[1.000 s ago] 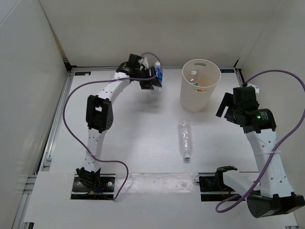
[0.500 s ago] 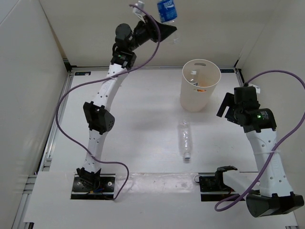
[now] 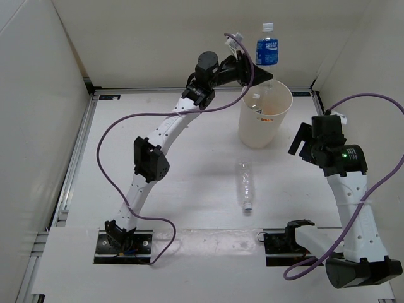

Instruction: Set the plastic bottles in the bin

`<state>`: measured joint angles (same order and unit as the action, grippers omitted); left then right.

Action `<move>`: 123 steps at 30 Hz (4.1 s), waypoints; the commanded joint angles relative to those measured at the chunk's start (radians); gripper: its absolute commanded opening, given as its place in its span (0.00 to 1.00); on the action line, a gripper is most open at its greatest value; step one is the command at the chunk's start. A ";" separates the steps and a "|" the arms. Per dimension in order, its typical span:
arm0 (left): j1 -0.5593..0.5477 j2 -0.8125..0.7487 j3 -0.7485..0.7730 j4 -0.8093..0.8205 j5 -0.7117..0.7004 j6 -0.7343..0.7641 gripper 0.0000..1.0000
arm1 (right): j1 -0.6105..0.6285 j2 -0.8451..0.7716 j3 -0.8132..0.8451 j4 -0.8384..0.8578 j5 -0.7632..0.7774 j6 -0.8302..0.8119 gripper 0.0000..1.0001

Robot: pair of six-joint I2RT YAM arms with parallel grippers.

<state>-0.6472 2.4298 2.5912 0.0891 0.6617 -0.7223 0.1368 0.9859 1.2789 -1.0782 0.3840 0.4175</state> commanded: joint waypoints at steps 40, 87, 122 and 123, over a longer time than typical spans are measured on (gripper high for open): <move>0.182 -0.259 -0.326 -0.130 -0.092 0.087 1.00 | 0.044 0.008 -0.004 0.035 -0.068 -0.037 0.90; 0.616 -0.890 -1.385 -0.512 -0.410 0.382 1.00 | 0.480 0.813 -0.016 0.247 -0.349 -0.005 0.90; 0.679 -0.874 -1.419 -0.506 -0.406 0.333 1.00 | 0.578 0.343 0.152 0.211 -0.069 -0.129 0.04; 0.685 -0.870 -1.416 -0.502 -0.399 0.330 1.00 | 0.498 0.309 0.174 0.209 -0.088 -0.138 0.01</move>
<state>0.0261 1.5673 1.1713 -0.4362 0.2279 -0.3859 0.7490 1.3895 1.3632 -0.8986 0.2367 0.3264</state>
